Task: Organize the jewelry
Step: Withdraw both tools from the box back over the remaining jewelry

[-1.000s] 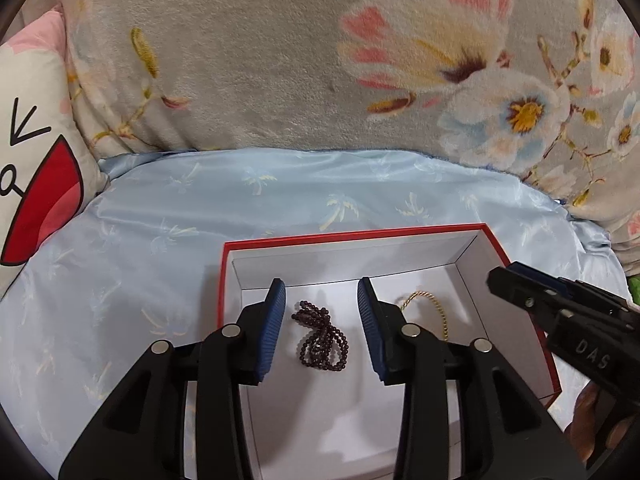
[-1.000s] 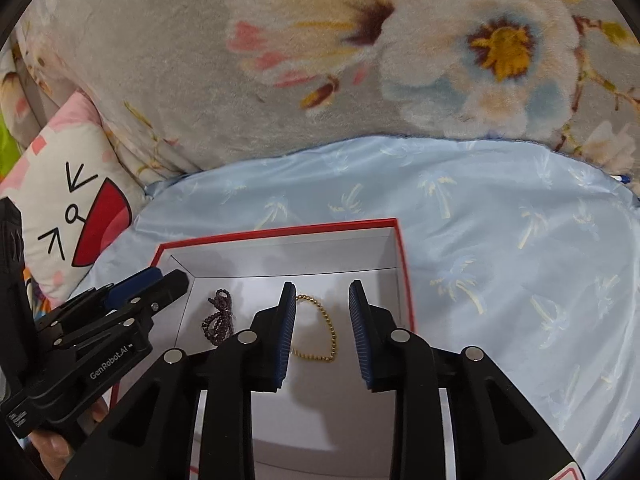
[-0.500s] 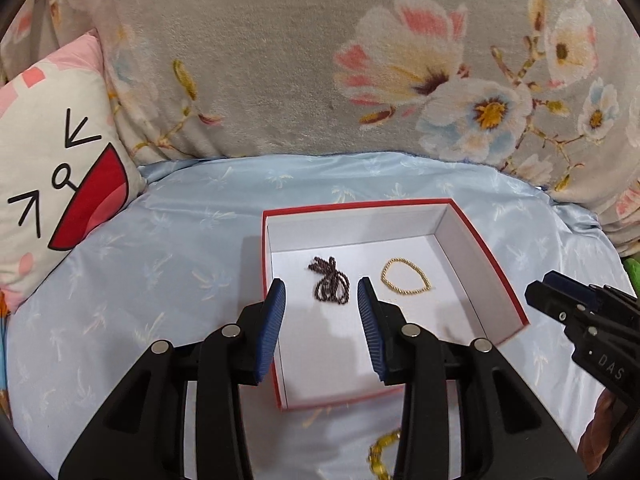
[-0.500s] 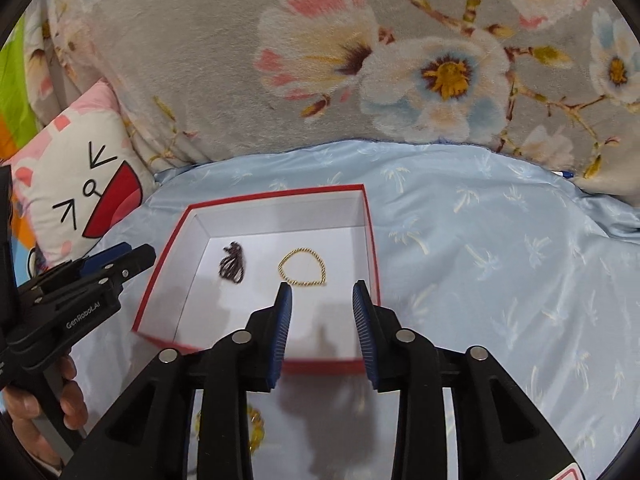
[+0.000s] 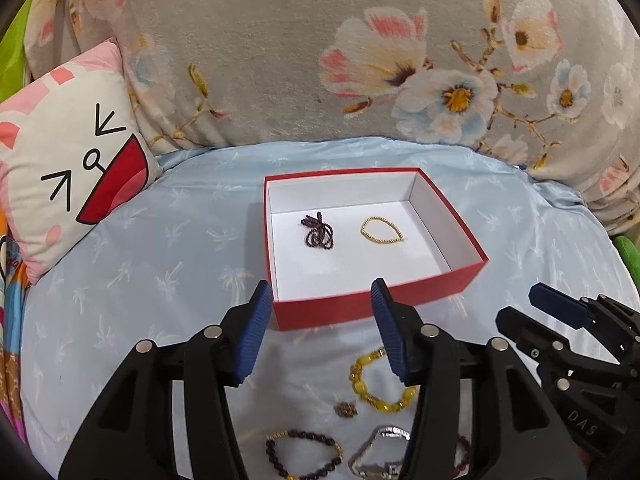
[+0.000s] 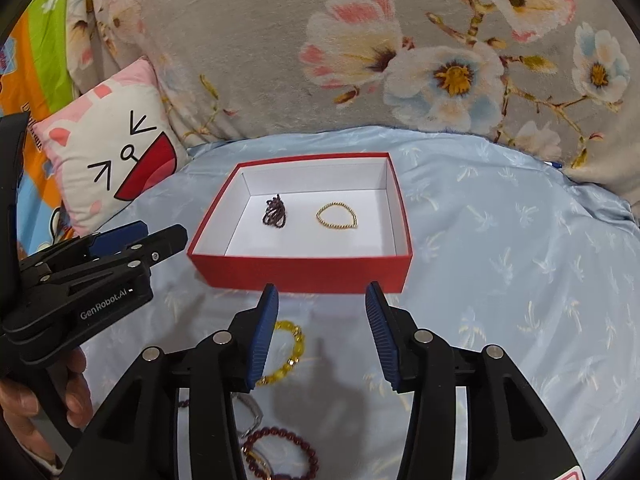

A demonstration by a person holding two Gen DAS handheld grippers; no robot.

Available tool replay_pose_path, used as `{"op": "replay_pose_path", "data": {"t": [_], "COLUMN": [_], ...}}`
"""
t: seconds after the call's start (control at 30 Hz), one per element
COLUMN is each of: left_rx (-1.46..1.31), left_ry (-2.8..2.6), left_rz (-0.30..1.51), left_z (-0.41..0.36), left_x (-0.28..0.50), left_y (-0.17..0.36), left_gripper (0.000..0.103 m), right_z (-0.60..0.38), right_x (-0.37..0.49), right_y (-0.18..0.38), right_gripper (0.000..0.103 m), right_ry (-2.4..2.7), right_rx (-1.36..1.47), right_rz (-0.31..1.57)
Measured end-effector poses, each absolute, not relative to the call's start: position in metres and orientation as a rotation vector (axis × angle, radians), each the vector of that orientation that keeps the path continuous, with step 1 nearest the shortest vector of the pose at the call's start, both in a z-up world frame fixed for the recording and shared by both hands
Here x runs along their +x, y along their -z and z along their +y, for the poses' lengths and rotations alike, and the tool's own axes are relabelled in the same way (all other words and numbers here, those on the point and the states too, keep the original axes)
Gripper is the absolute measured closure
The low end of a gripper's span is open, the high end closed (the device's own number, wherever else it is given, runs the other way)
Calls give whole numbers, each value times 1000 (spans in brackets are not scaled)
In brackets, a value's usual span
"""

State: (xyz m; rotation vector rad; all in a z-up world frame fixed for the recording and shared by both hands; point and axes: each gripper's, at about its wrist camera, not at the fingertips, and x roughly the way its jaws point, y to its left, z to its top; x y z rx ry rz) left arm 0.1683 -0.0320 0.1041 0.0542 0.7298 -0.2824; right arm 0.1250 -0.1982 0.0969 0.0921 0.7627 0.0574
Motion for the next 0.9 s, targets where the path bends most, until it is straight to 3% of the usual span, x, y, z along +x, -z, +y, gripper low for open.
{"op": "replay_pose_path", "data": {"t": [0.37, 0.57, 0.73, 0.9], "left_rx": [67, 53, 38, 66], "left_ry": [291, 281, 265, 275], "left_rz": [771, 833, 846, 864], "left_z": [-33, -23, -14, -17], "left_x": [126, 104, 80, 57], "left_y": [-86, -59, -44, -34], "left_gripper": [54, 54, 39, 39], "right_z": [-202, -212, -212, -210], "right_x": [85, 53, 22, -4], "right_y": [-84, -68, -50, -29], "right_gripper": [55, 45, 33, 33], "right_ry": [-34, 8, 36, 45], "right_rx": [116, 101, 71, 63], "right_rz": [787, 812, 837, 888]}}
